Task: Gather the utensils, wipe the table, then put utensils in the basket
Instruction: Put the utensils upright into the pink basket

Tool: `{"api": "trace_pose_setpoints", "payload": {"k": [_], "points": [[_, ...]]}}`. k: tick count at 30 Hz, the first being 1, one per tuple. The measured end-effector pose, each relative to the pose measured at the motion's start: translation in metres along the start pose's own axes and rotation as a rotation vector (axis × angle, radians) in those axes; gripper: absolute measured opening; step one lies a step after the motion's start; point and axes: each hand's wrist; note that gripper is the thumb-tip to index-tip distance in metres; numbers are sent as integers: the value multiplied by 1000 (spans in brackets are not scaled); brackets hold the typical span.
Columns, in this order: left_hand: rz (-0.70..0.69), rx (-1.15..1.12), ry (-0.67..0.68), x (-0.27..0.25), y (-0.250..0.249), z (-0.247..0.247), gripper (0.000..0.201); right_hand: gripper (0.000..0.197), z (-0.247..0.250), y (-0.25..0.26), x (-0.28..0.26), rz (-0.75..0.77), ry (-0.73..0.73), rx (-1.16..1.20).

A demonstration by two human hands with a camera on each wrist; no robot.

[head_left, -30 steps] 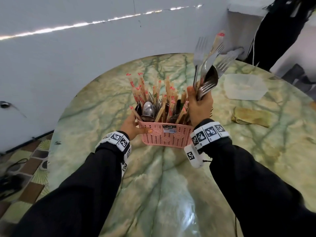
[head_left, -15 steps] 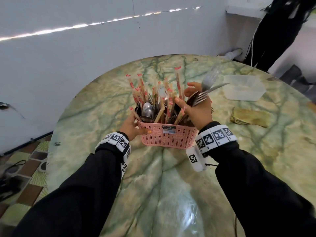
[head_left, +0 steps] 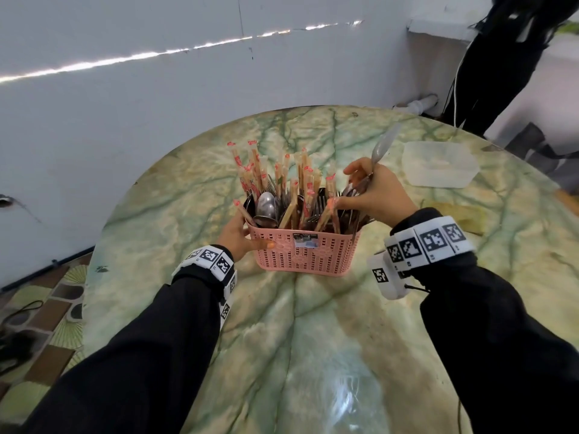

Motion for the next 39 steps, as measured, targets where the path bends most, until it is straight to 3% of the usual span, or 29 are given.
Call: {"api": "trace_pose_setpoints", "payload": {"k": [2,7,17,23,33,35,37,39], "points": [[2,-4,-1,0,-1,0,84,44,-3,-1,-3,19,-47,17],[22,2,-6,-1,0,0,81,40,3,4,-8,51,-98,72],[38,8,1,-3,-5,0,86,41,29,16,-9,-47,290,116],[59,25,8,-4,-7,1,81,5,33,17,-10,52,197,208],[43,22,-4,-7,-11,-2,81,5,36,17,-17,167,-57,474],[49,20,-2,-7,-12,-2,82,7,30,12,-17,174,-46,348],[56,15,-2,-6,-13,-2,83,31,19,2,-17,167,-24,128],[63,14,-1,-6,-14,-2,84,58,9,-9,-18,88,-46,-254]]}}
Point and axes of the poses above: each hand's wrist, its own x-axis towards the middle knuckle, its own z-axis out of the back of the hand, y = z × x, and after that the axes turned 3 degrees about -z, right-handed
